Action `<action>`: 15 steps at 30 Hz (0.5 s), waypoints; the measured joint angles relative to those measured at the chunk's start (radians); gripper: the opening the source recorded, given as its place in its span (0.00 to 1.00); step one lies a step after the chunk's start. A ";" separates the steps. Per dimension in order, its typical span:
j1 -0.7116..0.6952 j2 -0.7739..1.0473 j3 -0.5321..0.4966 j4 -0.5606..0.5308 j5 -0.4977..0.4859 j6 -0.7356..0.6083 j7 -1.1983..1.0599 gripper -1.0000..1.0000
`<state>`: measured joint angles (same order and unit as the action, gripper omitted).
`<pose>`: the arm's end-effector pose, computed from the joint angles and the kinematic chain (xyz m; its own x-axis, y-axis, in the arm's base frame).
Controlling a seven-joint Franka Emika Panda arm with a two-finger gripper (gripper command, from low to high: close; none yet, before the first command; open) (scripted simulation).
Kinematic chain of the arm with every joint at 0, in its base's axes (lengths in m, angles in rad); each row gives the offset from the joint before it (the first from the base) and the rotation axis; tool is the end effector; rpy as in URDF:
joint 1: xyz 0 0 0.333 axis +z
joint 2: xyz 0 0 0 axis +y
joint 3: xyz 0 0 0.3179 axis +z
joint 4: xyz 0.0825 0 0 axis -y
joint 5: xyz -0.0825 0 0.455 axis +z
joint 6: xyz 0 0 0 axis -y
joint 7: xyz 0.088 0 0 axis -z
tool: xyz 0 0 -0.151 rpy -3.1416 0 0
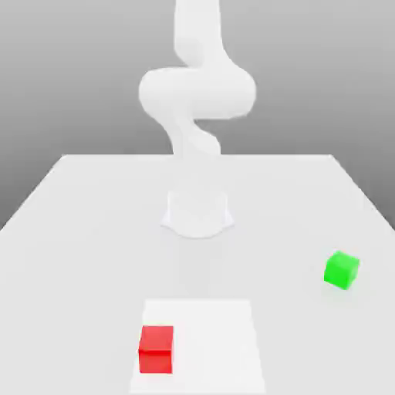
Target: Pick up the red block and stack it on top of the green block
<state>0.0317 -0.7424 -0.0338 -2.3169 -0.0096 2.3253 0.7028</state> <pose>0.4687 -0.0046 0.6532 0.5625 -0.6494 0.5118 -0.4675 -0.7603 -0.4509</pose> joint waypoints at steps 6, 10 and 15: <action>0.077 0.139 -0.089 -0.042 -0.017 0.063 -0.243 0.50; 0.122 0.229 -0.146 -0.069 -0.019 0.104 -0.408 0.50; 0.175 0.341 -0.219 -0.103 -0.011 0.155 -0.620 0.50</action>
<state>0.2067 -0.4015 -0.2525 -2.4196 -0.0210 2.4802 0.0831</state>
